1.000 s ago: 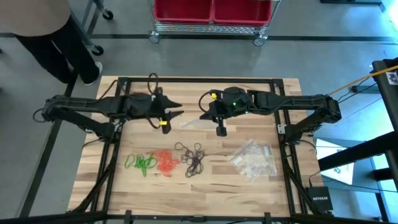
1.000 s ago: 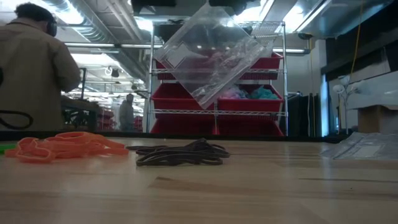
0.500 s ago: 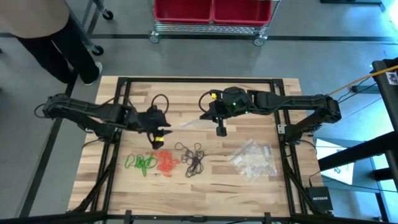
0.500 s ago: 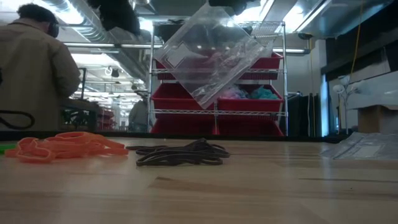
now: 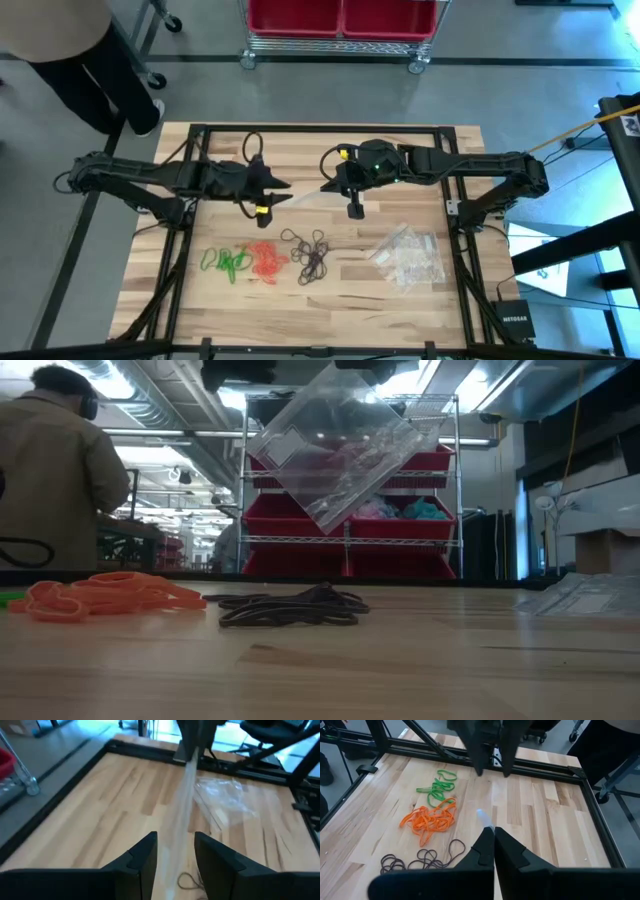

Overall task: Sort rubber bands
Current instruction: Open the transparent zip bag

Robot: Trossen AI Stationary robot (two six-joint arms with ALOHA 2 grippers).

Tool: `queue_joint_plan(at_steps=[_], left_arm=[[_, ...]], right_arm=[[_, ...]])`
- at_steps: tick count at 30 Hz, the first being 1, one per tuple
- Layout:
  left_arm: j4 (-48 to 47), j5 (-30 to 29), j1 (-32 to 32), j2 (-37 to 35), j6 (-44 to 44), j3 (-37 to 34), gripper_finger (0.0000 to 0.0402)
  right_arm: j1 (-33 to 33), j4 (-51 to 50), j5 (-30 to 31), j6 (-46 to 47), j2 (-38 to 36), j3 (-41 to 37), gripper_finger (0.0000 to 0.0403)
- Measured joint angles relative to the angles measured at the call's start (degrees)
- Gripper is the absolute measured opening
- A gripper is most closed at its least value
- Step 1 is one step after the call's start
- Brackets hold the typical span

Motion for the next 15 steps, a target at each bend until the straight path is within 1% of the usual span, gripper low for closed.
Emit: queue_joint_plan(at_steps=[6,9,11,15], left_arm=[[-2.17,1.56,0.39,-0.82,-0.60,1.44,0.0123],[0.20,1.42,0.55,-0.75,1.52,1.89,0.0123],[2.29,1.60,1.15,0.17,3.50,1.75,0.0123],[1.72,2.65,2.36,2.96,4.77,1.64,0.0123]], right_arm=[[0.00,0.04,0.00,-0.01,0.00,0.00,0.0000],[0.00,0.00,0.00,-0.01,0.00,0.00,0.0000],[0.00,0.06,0.00,-0.27,0.00,0.00,0.0000],[0.04,0.56,0.00,-0.42,0.00,0.00,0.0000]])
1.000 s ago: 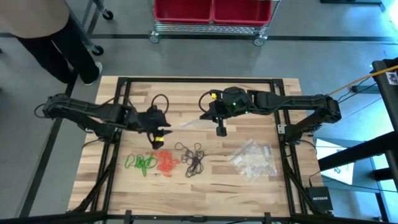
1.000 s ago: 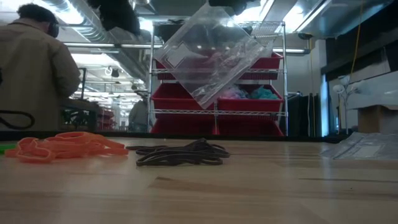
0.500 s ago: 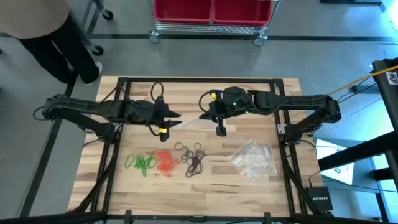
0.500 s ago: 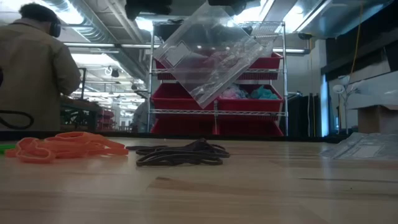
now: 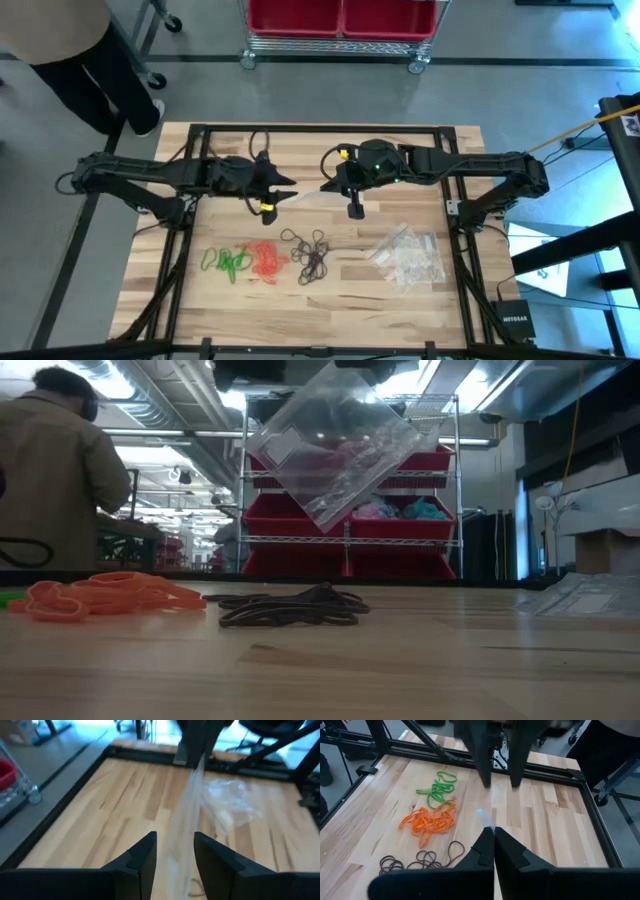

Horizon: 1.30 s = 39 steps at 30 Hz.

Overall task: Sort rubber bands
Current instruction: Open the transparent zip bag

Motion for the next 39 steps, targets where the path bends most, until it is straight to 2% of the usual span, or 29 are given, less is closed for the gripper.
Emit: queue_joint_plan(at_steps=[10,20,39], left_arm=[[2.41,5.77,0.82,2.59,0.47,-0.02,0.0123],[1.77,4.56,1.56,4.56,0.81,-0.04,0.0123],[1.41,5.85,2.57,3.10,0.38,0.68,0.0123]], right_arm=[[0.00,0.53,-1.44,0.44,0.00,0.00,0.0000],[0.00,0.90,-1.77,0.24,0.00,0.00,0.0000],[0.00,0.86,-1.95,-0.04,0.00,0.00,0.0000]])
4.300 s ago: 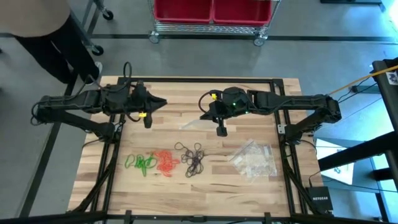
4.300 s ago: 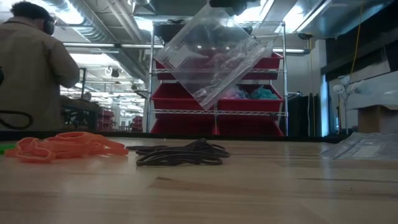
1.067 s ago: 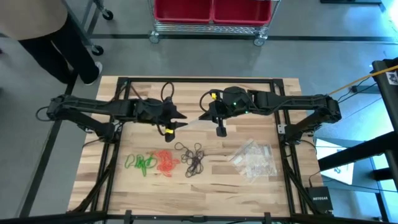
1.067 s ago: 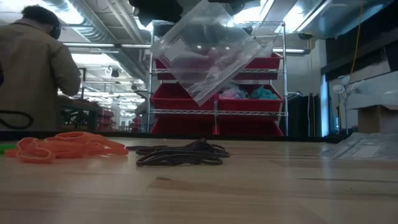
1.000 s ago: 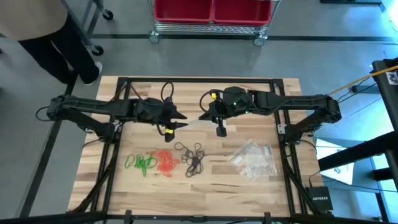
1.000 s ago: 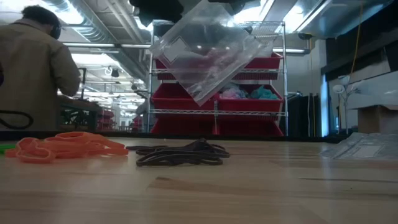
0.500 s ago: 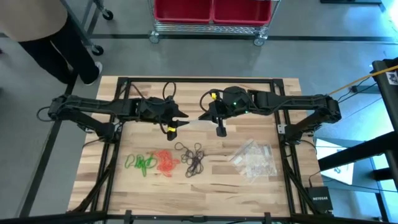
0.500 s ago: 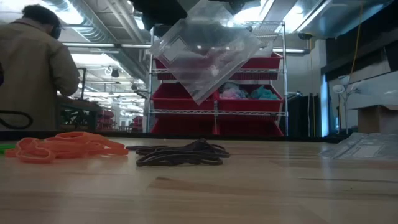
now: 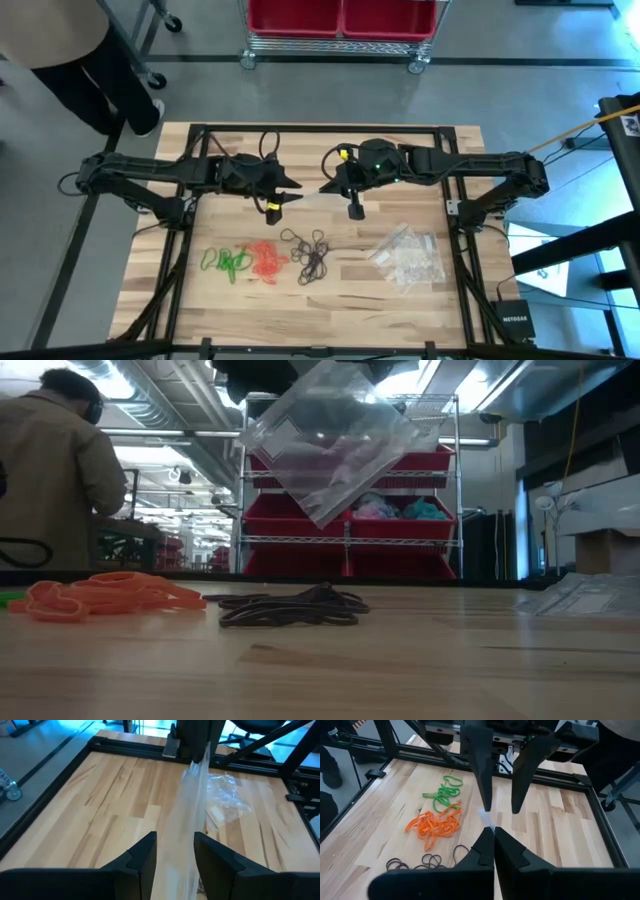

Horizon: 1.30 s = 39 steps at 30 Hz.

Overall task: Sort rubber bands
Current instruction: Open the transparent zip bag

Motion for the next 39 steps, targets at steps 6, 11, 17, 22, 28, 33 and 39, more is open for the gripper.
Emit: queue_joint_plan(at_steps=[6,11,17,22,28,33,39], left_arm=[[0.04,0.11,0.21,0.02,-0.01,0.00,0.0123],[0.47,0.30,0.21,0.04,-0.02,-0.63,0.0123],[1.01,0.30,-0.23,0.00,-0.42,-0.68,0.0123],[0.67,0.28,-0.25,-0.05,-0.32,-0.68,0.0123],[0.81,0.28,-0.01,0.82,0.18,-0.68,0.0123],[0.62,0.17,0.05,1.75,0.26,-0.68,0.0123],[1.74,0.33,0.17,3.67,0.74,-0.68,0.0120]], right_arm=[[-0.02,0.04,0.00,0.01,0.00,0.00,0.0000],[-0.02,0.09,0.00,0.02,0.00,0.00,0.0000],[-0.05,0.08,0.54,0.00,0.00,0.00,0.0000],[-0.05,0.09,0.52,0.00,0.00,0.00,0.0000],[-0.04,0.15,0.50,0.07,0.00,0.00,0.0000],[-0.04,1.24,-0.25,0.52,0.00,0.00,0.0000],[-0.02,2.14,-1.51,1.33,0.00,0.00,0.0000]])
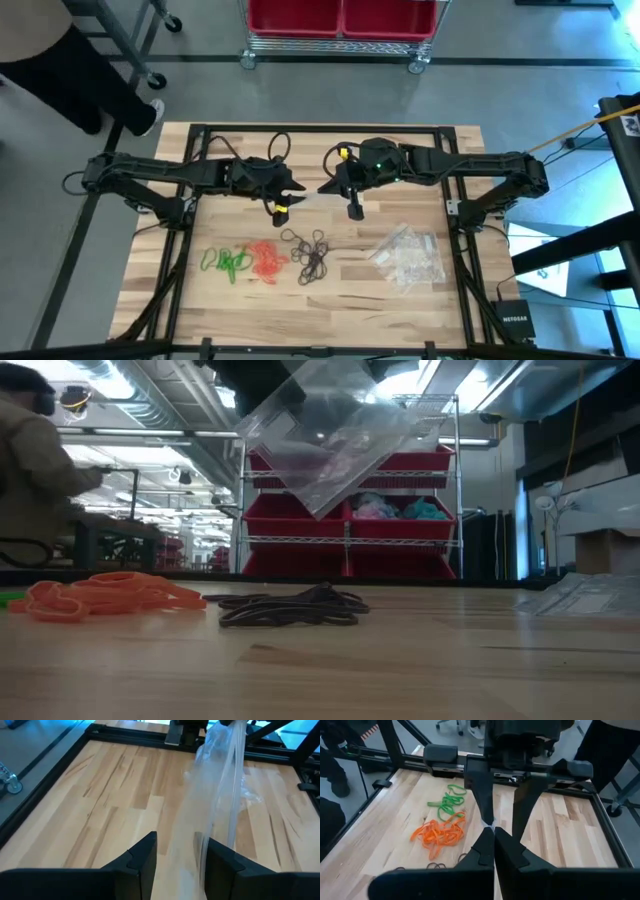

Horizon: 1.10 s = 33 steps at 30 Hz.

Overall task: Sort rubber bands
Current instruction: Open the transparent zip bag

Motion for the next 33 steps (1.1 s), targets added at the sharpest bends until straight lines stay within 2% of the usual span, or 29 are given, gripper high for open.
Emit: queue_joint_plan(at_steps=[3,6,8,10,13,15,18,21,26,30,33], left_arm=[[0.56,0.15,0.00,0.61,1.38,0.00,0.0095],[0.36,0.77,0.08,1.14,1.95,0.00,0.0035],[0.02,1.05,0.24,1.16,2.05,0.00,0.0010],[-0.49,-1.03,0.26,1.09,1.54,0.00,0.0004],[-3.85,-7.51,0.36,0.84,0.29,0.00,0.0001],[-5.09,-11.53,0.87,0.77,-1.17,0.00,0.0000],[-7.41,-12.96,2.30,0.77,-2.95,0.00,0.0000],[-8.26,-11.52,3.66,0.77,-3.32,0.00,0.0000],[-7.05,-3.92,5.70,0.83,-3.46,0.00,0.0000],[-6.75,-0.15,6.59,0.87,-3.54,0.00,0.0000],[-6.99,0.17,6.64,0.87,-3.55,-0.01,0.0000]], right_arm=[[0.01,0.43,0.00,0.01,0.00,0.00,0.0000],[0.00,0.63,0.00,0.19,0.00,0.00,0.0000],[-0.02,0.63,0.05,1.77,0.00,0.00,0.0001],[-0.02,0.61,1.90,3.44,0.00,0.00,0.0003],[-0.04,-0.36,7.50,4.50,-0.05,0.00,0.0020],[-0.04,-3.49,11.72,3.52,-0.41,0.60,0.0045],[0.02,-7.71,18.35,-0.59,-0.50,3.72,0.0092],[0.02,-10.22,19.16,-4.84,-0.58,6.58,0.0134],[0.64,-8.70,10.01,-16.74,2.00,6.46,0.0166],[1.79,-5.73,11.37,-24.17,6.73,6.27,0.0164],[3.26,-1.47,16.20,-29.25,9.57,6.27,0.0160]])
